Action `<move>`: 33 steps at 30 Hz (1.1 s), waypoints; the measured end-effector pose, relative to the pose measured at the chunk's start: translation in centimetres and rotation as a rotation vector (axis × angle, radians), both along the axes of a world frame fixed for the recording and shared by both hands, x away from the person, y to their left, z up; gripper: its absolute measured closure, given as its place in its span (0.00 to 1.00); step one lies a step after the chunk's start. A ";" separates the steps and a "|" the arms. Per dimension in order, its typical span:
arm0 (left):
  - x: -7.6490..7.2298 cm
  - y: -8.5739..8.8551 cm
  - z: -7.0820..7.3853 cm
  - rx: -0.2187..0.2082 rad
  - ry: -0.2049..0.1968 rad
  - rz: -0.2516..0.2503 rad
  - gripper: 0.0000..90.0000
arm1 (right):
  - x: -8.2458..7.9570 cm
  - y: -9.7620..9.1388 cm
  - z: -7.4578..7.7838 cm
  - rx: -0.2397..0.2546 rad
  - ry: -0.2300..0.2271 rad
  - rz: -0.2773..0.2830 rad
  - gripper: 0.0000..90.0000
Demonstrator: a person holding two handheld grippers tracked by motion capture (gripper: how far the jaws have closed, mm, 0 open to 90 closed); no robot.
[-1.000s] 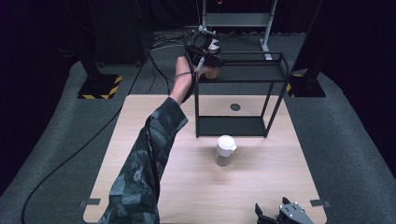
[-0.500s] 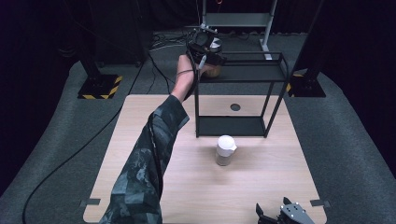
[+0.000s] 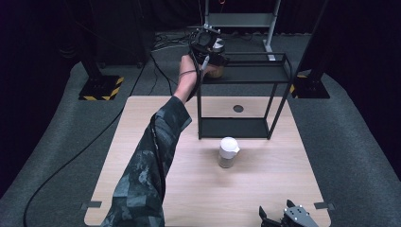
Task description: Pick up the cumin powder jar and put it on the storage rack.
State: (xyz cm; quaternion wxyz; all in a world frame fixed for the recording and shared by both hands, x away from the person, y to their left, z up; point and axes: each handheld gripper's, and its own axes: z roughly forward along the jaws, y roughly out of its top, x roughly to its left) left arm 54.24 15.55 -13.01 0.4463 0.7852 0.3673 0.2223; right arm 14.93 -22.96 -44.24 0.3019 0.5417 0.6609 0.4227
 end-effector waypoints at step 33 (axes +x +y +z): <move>-5.9 3.4 0.3 0.088 0.004 -0.019 0.00 | -0.2 0.3 0.1 0.001 -0.016 0.007 0.00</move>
